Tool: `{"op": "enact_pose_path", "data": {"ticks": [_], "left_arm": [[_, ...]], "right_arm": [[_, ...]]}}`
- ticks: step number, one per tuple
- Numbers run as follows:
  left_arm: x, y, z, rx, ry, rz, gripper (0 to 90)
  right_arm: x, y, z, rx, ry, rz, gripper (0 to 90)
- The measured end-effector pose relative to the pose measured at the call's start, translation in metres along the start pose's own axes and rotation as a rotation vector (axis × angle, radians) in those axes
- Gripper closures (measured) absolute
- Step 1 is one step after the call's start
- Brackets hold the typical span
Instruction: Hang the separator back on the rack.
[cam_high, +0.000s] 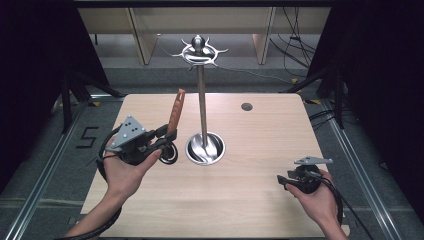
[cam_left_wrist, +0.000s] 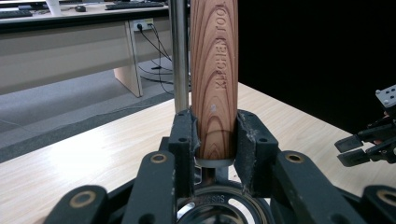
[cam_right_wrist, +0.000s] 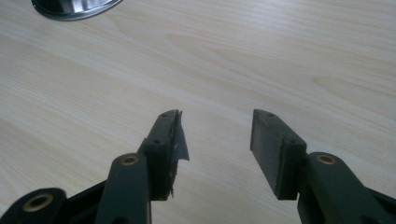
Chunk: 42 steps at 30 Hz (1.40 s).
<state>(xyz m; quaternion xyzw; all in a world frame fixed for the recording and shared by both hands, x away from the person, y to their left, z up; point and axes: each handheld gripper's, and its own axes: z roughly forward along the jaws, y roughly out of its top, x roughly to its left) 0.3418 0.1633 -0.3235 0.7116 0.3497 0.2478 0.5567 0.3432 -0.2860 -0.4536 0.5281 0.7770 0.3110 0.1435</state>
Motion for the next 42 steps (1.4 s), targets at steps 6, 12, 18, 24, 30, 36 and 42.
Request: {"op": "enact_pose_path", "data": {"ticks": [6,12,18,24,30,36,42], "left_arm": [[0.000,0.003,0.000,-0.010,0.001,0.006,69.2],[0.000,0.007,0.001,-0.014,0.005,0.008,69.2],[0.001,0.010,0.003,-0.035,-0.001,0.040,69.2],[0.002,0.012,0.004,-0.042,0.002,0.043,69.2],[0.001,0.014,0.005,-0.048,0.002,0.045,69.2],[0.000,0.016,0.007,-0.056,0.003,0.043,69.2],[-0.001,0.019,0.008,-0.066,0.004,0.041,69.2]], "right_arm": [[0.000,0.000,0.000,0.002,0.003,0.006,53.1],[0.000,0.000,0.001,-0.001,0.002,-0.001,53.1],[0.000,0.000,0.000,0.000,0.003,0.005,53.1],[-0.001,0.000,0.001,-0.005,0.002,-0.001,53.1],[0.000,0.000,0.000,0.001,0.003,0.006,53.0],[-0.001,0.000,0.001,-0.004,0.002,0.000,53.0],[-0.001,0.000,0.001,-0.005,0.002,-0.001,53.0]]}}
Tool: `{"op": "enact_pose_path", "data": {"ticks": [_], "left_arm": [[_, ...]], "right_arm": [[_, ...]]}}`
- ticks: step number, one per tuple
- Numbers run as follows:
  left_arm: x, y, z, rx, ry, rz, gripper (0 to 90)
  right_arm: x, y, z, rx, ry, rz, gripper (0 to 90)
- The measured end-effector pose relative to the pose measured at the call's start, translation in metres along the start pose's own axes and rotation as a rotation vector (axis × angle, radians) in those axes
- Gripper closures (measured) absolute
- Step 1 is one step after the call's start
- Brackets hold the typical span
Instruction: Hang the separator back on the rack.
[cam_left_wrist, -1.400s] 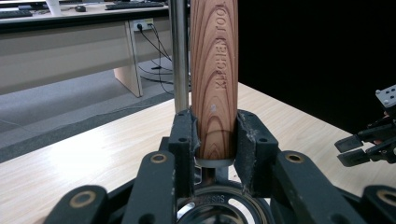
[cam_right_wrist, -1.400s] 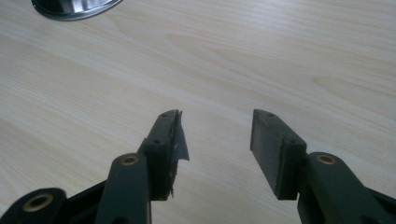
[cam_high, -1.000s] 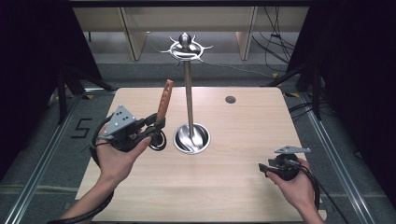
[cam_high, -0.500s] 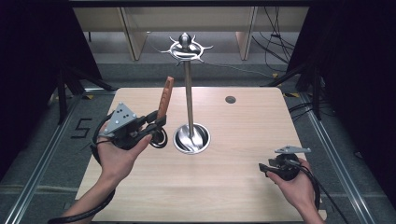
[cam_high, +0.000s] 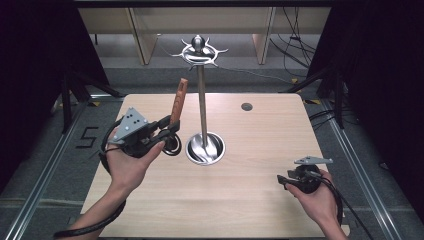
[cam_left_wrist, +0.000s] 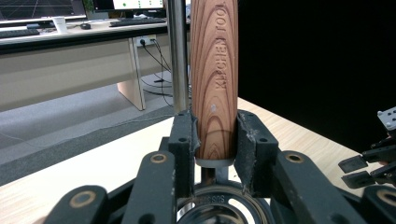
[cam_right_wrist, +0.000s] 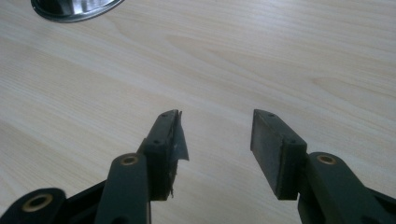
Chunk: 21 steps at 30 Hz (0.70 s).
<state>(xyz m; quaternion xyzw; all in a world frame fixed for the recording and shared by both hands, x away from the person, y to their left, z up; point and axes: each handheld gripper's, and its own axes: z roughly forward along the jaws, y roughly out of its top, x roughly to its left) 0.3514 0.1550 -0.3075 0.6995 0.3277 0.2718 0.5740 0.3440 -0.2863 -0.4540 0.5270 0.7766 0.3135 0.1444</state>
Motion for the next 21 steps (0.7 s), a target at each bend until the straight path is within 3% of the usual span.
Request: {"op": "enact_pose_path", "data": {"ticks": [21], "left_arm": [[-0.002,0.011,0.006,-0.023,0.005,0.009,69.1]], "right_arm": [[0.000,0.000,0.000,0.000,0.000,-0.001,53.0]]}}
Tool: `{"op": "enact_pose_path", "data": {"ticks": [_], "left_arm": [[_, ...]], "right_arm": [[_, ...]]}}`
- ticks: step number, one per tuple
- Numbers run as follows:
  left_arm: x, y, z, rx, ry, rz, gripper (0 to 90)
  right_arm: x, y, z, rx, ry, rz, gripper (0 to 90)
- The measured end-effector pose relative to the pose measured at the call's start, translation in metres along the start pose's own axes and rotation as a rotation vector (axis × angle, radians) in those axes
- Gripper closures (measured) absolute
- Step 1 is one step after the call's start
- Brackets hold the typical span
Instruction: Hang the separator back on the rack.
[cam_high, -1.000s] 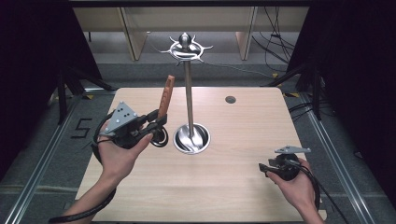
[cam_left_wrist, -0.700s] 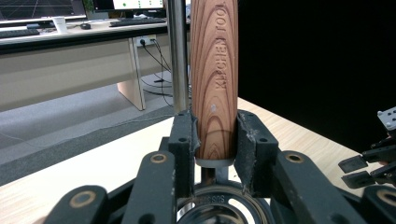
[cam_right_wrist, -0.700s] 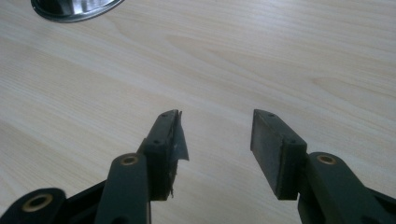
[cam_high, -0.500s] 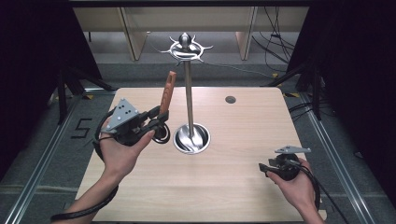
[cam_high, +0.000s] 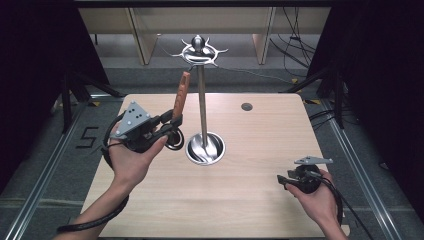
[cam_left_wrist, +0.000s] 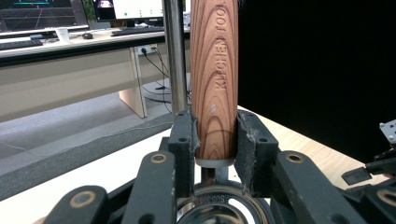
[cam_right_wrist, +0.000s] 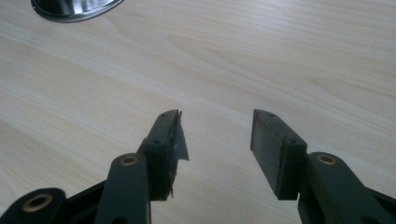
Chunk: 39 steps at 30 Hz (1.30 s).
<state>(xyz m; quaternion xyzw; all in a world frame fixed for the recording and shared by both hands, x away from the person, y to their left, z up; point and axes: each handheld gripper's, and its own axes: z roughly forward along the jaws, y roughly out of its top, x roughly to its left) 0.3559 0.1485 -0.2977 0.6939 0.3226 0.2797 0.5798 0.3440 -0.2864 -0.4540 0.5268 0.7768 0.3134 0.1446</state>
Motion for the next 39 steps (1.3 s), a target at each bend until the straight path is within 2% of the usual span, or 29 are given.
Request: {"op": "enact_pose_path", "data": {"ticks": [15,16,17,19,20,36,38,39], "left_arm": [[-0.002,0.005,0.002,-0.035,0.011,0.000,69.1],[-0.004,0.005,0.001,-0.031,0.021,-0.018,69.1],[-0.002,0.006,0.002,-0.044,0.021,0.004,69.1],[-0.003,0.006,0.003,-0.048,0.027,0.001,69.1],[-0.004,0.006,0.003,-0.042,0.029,-0.013,69.1],[-0.005,0.010,0.013,-0.054,0.054,0.001,69.1],[-0.005,0.009,0.015,-0.057,0.058,0.005,69.1],[-0.006,0.009,0.015,-0.053,0.070,0.009,69.1]], "right_arm": [[0.001,0.000,-0.001,0.003,-0.002,0.007,52.8],[0.001,0.000,-0.001,0.003,-0.002,0.005,52.9],[0.001,0.000,-0.001,0.004,0.000,0.007,52.9],[0.001,0.000,-0.001,0.002,-0.003,0.001,52.8],[0.002,0.000,-0.001,0.000,-0.006,0.002,52.8],[0.000,0.000,0.000,-0.001,-0.002,-0.004,52.7],[0.001,0.000,-0.001,0.005,-0.001,0.008,52.8],[0.001,0.000,-0.001,0.005,-0.001,0.008,52.8]]}}
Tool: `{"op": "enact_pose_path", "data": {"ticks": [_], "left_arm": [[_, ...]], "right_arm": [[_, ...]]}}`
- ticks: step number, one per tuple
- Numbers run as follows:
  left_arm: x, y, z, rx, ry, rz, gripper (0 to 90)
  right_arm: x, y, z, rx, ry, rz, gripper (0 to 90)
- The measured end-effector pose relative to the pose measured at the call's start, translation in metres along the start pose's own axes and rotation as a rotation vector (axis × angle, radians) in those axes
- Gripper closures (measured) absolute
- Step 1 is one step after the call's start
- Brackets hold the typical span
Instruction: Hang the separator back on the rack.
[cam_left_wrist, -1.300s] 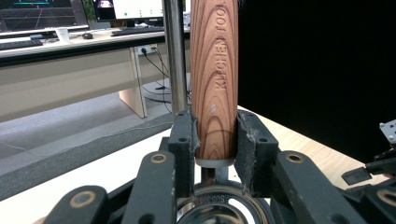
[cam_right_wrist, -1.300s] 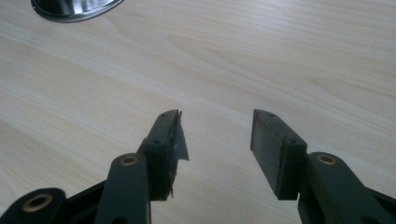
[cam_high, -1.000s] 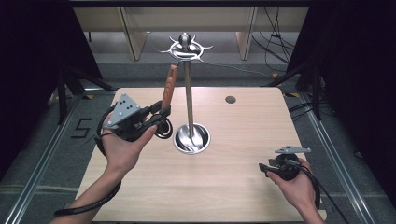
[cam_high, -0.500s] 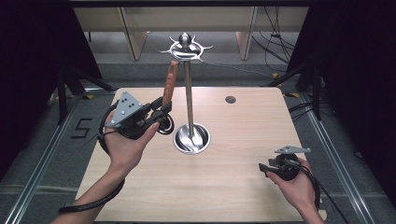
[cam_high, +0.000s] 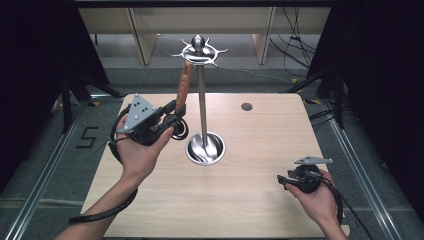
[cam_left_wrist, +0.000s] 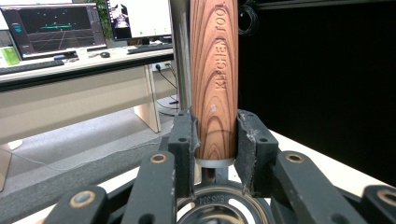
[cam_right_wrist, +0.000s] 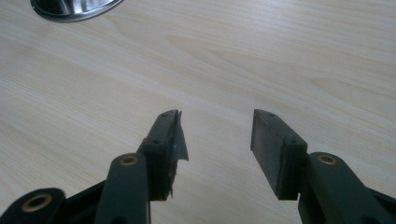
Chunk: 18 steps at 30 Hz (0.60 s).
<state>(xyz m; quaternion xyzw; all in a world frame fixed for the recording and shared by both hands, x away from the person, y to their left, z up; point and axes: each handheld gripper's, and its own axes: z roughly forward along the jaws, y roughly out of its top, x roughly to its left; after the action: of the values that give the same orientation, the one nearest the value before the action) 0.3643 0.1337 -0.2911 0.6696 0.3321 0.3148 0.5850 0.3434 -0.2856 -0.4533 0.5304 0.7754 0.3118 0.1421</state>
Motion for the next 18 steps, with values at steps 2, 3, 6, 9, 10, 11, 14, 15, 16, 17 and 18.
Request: {"op": "enact_pose_path", "data": {"ticks": [2,3,6,9,10,11,14,15,16,17,18], "left_arm": [[-0.001,-0.001,0.002,-0.001,-0.006,-0.002,69.1],[-0.001,-0.001,0.003,0.002,-0.004,-0.003,69.1],[0.000,-0.002,0.006,0.003,0.004,-0.003,69.1],[-0.001,-0.002,0.010,0.000,0.013,-0.002,69.1],[-0.001,-0.003,0.011,-0.006,0.020,-0.004,69.0],[-0.001,-0.003,0.013,-0.007,0.025,-0.005,69.0],[-0.001,-0.004,0.017,-0.006,0.033,-0.003,69.0],[-0.001,-0.005,0.018,-0.008,0.033,-0.005,68.9],[-0.001,-0.005,0.020,-0.008,0.036,-0.003,69.0],[-0.002,-0.005,0.021,-0.009,0.042,-0.001,68.9],[-0.002,-0.006,0.023,-0.008,0.045,0.004,68.9]], "right_arm": [[0.000,0.000,0.000,0.000,0.000,0.001,52.8],[-0.001,0.000,0.000,-0.003,0.001,-0.004,52.8],[0.000,0.000,0.000,0.001,0.000,0.000,52.7],[0.000,0.000,0.000,0.001,0.001,-0.003,52.7],[0.000,0.000,0.000,0.001,0.001,-0.003,52.8],[0.000,0.000,0.000,0.002,0.000,-0.004,52.7],[0.000,0.000,0.001,0.002,0.001,-0.003,52.7],[0.000,0.000,0.000,0.000,0.001,-0.003,52.8],[0.000,0.000,0.000,-0.002,0.000,-0.001,52.7],[0.000,0.000,0.000,-0.004,-0.002,-0.004,52.7],[0.000,0.000,0.000,-0.003,0.000,-0.002,52.7]]}}
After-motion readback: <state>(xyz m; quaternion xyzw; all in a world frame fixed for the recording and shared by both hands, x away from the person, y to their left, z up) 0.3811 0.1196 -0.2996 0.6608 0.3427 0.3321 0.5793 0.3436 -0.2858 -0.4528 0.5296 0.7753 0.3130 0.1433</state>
